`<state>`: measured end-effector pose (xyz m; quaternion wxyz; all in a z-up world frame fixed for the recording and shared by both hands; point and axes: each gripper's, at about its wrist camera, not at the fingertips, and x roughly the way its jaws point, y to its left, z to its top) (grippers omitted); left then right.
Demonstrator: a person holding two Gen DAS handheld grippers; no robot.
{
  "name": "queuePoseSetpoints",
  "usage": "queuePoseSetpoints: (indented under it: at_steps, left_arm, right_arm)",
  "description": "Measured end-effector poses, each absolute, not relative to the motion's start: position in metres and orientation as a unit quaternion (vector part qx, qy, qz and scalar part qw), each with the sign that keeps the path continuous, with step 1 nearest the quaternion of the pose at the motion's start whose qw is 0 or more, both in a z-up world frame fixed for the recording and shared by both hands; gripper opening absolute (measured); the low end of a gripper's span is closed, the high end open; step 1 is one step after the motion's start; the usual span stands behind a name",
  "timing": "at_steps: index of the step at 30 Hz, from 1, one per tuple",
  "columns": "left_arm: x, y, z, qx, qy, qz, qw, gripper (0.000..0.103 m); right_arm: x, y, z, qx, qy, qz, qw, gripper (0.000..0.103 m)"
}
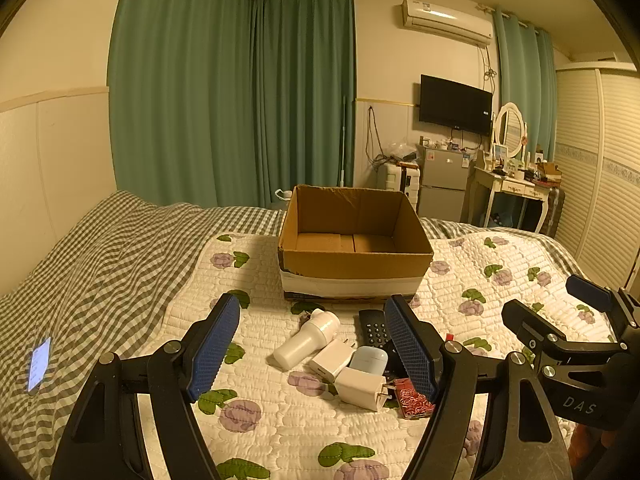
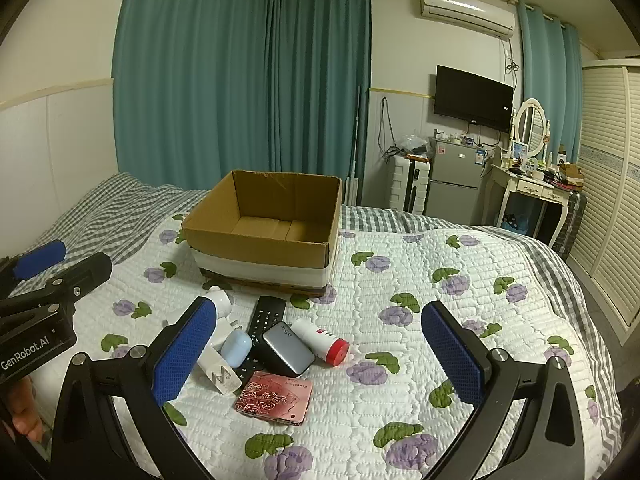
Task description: Organize rigid objects
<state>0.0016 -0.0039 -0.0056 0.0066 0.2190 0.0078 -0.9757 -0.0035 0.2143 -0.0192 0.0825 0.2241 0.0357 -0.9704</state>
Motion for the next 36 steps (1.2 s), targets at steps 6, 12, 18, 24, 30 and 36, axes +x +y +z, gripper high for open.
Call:
queuePoseSetpoints:
  at_steps: [6,12,18,24,30,36]
  left_arm:
    - [0.001,-0.003,-0.006,0.22,0.005,-0.976,0.006,0.078]
    - [0.001,-0.003,-0.006,0.22,0.004,-0.975,0.006,0.078]
    - [0.001,-0.002,-0.006,0.22,0.004,-0.975,0.008,0.078]
    - [0.0,-0.003,-0.006,0.221,0.0,-0.975,0.01,0.078]
    - [-0.003,-0.014,-0.012,0.231,-0.012,-0.973,0.015,0.078]
    - [-0.019,-0.035,-0.05,0.29,-0.03,-0.956,0.029,0.078]
  right_arm:
    - [-0.003,0.213,-0.02,0.225,0.036,-0.97,0.083,0.103]
    - [-0.003,0.213,-0.021,0.226,0.037,-0.97,0.084,0.103]
    - [-0.004,0.212,-0.021,0.227,0.037,-0.97,0.084,0.103]
    - [-0.003,0.211,-0.021,0.228,0.038,-0.969,0.088,0.103]
    - [-0.011,0.197,-0.03,0.261,0.059,-0.952,0.147,0.103]
    - [-0.033,0.156,-0.071,0.325,0.118,-0.909,0.232,0.102]
